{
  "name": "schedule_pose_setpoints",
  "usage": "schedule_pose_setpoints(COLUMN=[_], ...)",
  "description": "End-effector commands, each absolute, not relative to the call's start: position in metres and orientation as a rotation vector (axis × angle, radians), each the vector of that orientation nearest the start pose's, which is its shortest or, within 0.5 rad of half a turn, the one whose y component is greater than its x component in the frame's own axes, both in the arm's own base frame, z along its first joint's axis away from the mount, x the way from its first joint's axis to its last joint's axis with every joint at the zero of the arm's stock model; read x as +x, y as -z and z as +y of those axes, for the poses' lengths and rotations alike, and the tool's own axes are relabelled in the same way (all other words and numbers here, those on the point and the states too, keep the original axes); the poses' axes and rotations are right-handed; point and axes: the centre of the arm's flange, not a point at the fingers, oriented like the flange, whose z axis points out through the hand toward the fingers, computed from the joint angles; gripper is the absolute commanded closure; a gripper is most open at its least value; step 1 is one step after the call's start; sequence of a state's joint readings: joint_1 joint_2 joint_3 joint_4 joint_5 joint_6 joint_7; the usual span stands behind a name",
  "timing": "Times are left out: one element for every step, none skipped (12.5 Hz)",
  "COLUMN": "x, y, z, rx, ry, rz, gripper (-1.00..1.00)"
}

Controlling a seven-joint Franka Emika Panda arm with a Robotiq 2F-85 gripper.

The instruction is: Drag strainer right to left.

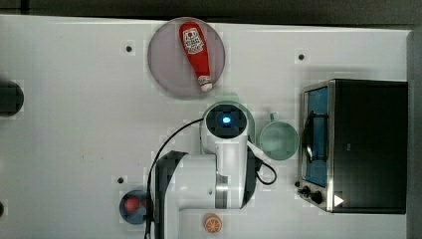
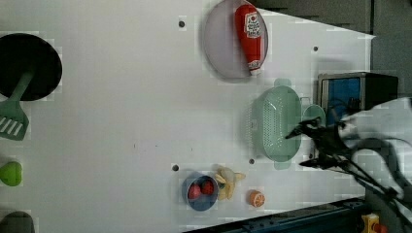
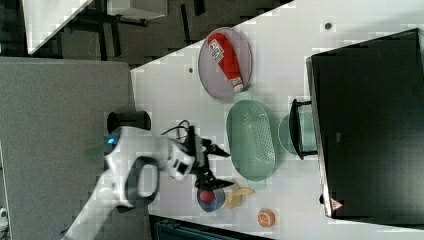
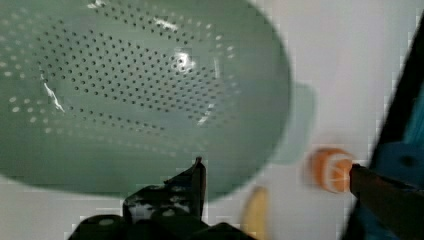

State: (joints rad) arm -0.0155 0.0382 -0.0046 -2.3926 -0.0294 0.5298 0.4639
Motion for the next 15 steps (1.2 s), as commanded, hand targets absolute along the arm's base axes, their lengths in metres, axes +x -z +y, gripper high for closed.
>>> schedule_pose_setpoints(x=[0.494, 0.497, 0.498, 0.498, 0.497, 0.495, 0.492, 0.489, 0.487, 0.487, 0.484, 0.482, 0.481, 0.479, 0.479], y=[-0.292, -0.272, -0.253, -0.235, -0.219, -0.204, -0.19, -0.176, -0.166, -0.158, -0.151, -0.144, -0.14, -0.138, -0.137], z=[-0.007, -0.006, -0.004, -0.003, 0.0, 0.002, 0.004, 0.005, 0.006, 0.009, 0.011, 0.015, 0.018, 0.022, 0.027], rx=[-2.495, -2.447, -2.404, -2.371, -2.354, -2.351, -2.352, -2.353, -2.348, -2.342, -2.349, -2.352, -2.338, -2.336, -2.345], ry=[-0.143, -0.125, -0.106, -0.089, -0.077, -0.066, -0.066, -0.07, -0.07, -0.065, -0.078, -0.096, -0.107, -0.116, -0.119], rz=[2.073, 2.119, 2.155, 2.176, 2.182, 2.174, 2.169, 2.168, 2.167, 2.161, 2.161, 2.168, 2.187, 2.191, 2.182], gripper=[-1.0, -1.0, -1.0, -1.0, -1.0, -1.0, -1.0, -1.0, -1.0, -1.0, -1.0, -1.0, -1.0, -1.0, -1.0])
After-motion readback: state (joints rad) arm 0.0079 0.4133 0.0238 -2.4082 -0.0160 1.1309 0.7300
